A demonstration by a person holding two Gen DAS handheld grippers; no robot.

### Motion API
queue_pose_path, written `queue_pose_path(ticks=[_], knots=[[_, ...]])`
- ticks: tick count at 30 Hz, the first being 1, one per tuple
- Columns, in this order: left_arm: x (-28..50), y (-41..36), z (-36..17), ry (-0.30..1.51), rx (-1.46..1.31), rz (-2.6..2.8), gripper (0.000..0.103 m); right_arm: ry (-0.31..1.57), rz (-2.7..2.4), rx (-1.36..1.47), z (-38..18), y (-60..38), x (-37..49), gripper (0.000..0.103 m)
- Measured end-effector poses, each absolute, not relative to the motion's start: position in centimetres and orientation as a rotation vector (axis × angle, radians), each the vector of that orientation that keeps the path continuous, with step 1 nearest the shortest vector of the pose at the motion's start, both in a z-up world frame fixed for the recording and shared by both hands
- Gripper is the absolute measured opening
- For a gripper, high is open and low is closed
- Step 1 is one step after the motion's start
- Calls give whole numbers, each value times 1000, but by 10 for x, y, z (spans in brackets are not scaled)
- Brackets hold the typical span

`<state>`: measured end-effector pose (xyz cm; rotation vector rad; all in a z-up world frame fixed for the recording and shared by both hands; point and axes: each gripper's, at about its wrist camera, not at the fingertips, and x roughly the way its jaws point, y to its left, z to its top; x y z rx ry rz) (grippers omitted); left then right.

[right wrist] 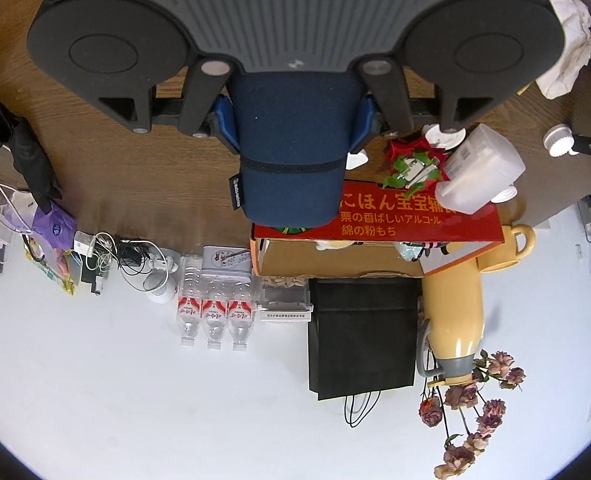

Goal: Organize objects
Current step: 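Grasp the navy zip case with the right gripper, then carry white bottle cap with left gripper while right gripper carries navy case toward box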

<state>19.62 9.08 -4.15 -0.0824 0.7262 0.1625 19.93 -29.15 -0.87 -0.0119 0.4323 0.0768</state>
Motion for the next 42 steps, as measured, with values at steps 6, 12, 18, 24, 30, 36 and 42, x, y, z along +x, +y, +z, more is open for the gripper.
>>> queue_pose_path(ticks=[6, 12, 18, 24, 30, 36, 42], knots=[[194, 81, -42, 697, -38, 137, 83, 437, 77, -11, -10, -291, 199, 60], [187, 69, -39, 660, -12, 75, 29, 437, 77, -11, -10, -291, 200, 60], [186, 62, -41, 646, 0, 69, 29, 434, 75, -12, -10, -291, 199, 60], [185, 64, -39, 634, -16, 87, 29, 423, 73, -16, -10, -291, 197, 60], [184, 61, -23, 581, -16, 92, 29, 397, 92, -31, -9, -287, 196, 60], [200, 44, 4, 514, -13, 52, 29, 343, 130, -38, 6, -279, 203, 60], [235, 10, 31, 448, -17, -17, 29, 269, 166, -50, 30, -263, 224, 60]])
